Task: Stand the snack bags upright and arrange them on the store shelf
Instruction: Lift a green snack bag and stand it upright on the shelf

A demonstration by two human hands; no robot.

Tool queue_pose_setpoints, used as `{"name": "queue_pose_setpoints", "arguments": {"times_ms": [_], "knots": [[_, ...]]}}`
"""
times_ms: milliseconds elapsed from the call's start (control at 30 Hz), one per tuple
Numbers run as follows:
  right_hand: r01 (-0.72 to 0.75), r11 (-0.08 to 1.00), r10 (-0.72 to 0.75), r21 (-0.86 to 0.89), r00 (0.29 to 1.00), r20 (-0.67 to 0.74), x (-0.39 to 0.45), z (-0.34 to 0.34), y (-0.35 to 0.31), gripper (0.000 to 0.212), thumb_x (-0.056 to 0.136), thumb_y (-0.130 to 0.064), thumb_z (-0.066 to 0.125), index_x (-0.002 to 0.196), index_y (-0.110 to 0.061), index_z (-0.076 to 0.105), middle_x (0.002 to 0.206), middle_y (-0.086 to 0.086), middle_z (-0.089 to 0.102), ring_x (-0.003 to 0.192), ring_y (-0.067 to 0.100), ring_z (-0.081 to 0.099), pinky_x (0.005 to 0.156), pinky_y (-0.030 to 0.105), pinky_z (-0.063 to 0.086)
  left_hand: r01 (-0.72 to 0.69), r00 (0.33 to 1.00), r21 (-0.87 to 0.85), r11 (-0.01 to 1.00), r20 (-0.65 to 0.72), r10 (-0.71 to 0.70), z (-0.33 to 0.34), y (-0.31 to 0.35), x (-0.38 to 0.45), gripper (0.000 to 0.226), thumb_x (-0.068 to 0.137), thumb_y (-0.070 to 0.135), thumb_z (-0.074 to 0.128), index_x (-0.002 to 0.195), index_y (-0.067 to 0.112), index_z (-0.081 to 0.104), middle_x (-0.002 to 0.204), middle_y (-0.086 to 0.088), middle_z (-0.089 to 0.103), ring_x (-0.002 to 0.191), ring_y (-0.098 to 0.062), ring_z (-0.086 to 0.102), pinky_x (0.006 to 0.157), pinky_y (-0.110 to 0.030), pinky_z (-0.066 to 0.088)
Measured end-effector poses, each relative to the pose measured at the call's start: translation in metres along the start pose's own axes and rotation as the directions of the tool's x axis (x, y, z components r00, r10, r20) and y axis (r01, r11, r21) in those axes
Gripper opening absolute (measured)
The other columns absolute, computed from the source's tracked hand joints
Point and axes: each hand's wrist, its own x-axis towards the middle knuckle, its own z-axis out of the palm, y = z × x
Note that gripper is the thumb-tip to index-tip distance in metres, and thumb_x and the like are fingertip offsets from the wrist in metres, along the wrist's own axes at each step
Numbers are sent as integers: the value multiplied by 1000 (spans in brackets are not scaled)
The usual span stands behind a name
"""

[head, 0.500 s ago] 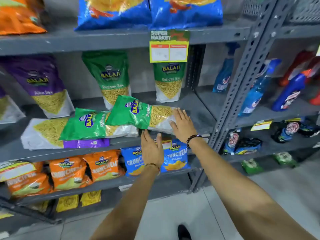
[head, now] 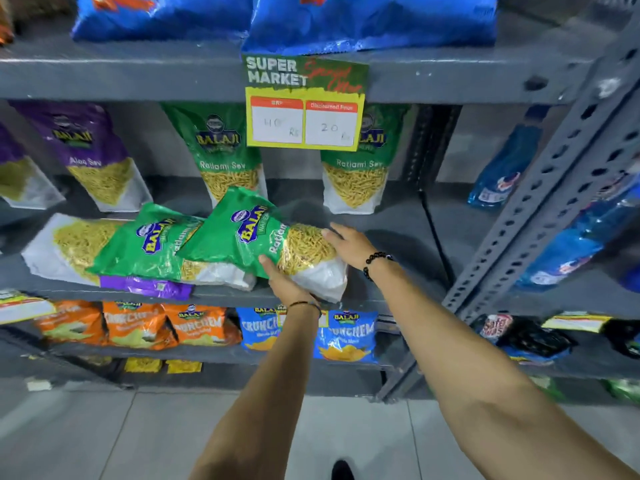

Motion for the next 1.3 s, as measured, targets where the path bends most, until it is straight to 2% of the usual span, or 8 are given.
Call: {"name": "queue_pose_setpoints", "arguments": {"times_ms": [100, 200, 467, 567, 667, 933, 1233, 1300], "knots": [[-3, 1000, 3, 4, 996, -88, 11, 3, 10, 51, 90, -47, 44, 104, -3, 63, 107, 14, 67, 104, 27, 60, 89, 35, 45, -10, 1000, 20, 1000, 25, 9, 1, -2, 7, 71, 84, 64, 40, 138, 18, 37, 145, -1, 42, 124, -19, 48, 108, -35, 36], [-26, 996, 40, 83, 984, -172, 10, -3, 21, 49, 84, -53, 50, 65, -7, 54, 65, 3, 55, 69, 20, 53, 67, 30, 39, 22, 997, 40, 999, 66, -25, 1, 2, 7, 69, 86, 65, 33, 139, 20, 34, 142, 5, 38, 125, -16, 42, 116, -39, 26], [-47, 854, 125, 518, 985, -116, -12, -11, 36, 32, 79, -51, 61, 92, -22, 61, 103, 1, 65, 99, 17, 60, 83, 27, 46, 64, 964, 279, 958, 231, -131, -15, 19, 18, 83, 72, 78, 44, 138, 27, 40, 144, 5, 43, 131, -20, 42, 115, -44, 28], [-108, 748, 91, 655, 994, 60, -23, -8, 30, 50, 77, -58, 57, 111, -22, 61, 116, 6, 66, 109, 23, 62, 92, 36, 49, 42, 942, 340, 939, 299, -151, -21, 26, 13, 68, 78, 72, 42, 123, 23, 55, 120, -2, 64, 110, -21, 59, 106, -42, 39], [-160, 582, 77, 797, 987, 141, -38, -7, 25, 57, 77, -59, 52, 118, -21, 62, 120, 9, 66, 115, 27, 60, 100, 44, 46, 35, 912, 399, 916, 362, -192, -31, 37, -2, 76, 69, 79, 47, 129, 32, 53, 134, 0, 58, 124, -24, 54, 112, -49, 34], [-93, 349, 88, 933, 994, 66, -66, -21, 33, 43, 87, -52, 44, 104, -19, 66, 84, 4, 78, 87, 22, 69, 77, 41, 54, 22, 795, 442, 897, 536, -284, -41, 53, -36, 54, 87, 64, 30, 116, 30, 61, 99, 3, 75, 93, -17, 70, 85, -41, 51], [52, 339, -122, 939, 992, -10, -79, -33, 34, 64, 50, -57, 68, 102, -19, 64, 91, 2, 78, 85, 18, 73, 65, 33, 60, -39, 752, 468, 883, 596, -283, -35, 48, -34, 64, 78, 71, 34, 122, 32, 57, 121, -1, 66, 112, -23, 62, 102, -46, 44], [43, 316, -104, 948, 995, -11, -76, -34, 37, 55, 62, -55, 63, 103, -18, 64, 91, 2, 78, 86, 20, 73, 65, 33, 60, -46, 740, 474, 879, 607, -289, -31, 45, -28, 75, 70, 76, 39, 128, 31, 54, 127, -3, 63, 116, -24, 60, 105, -48, 42]]}}
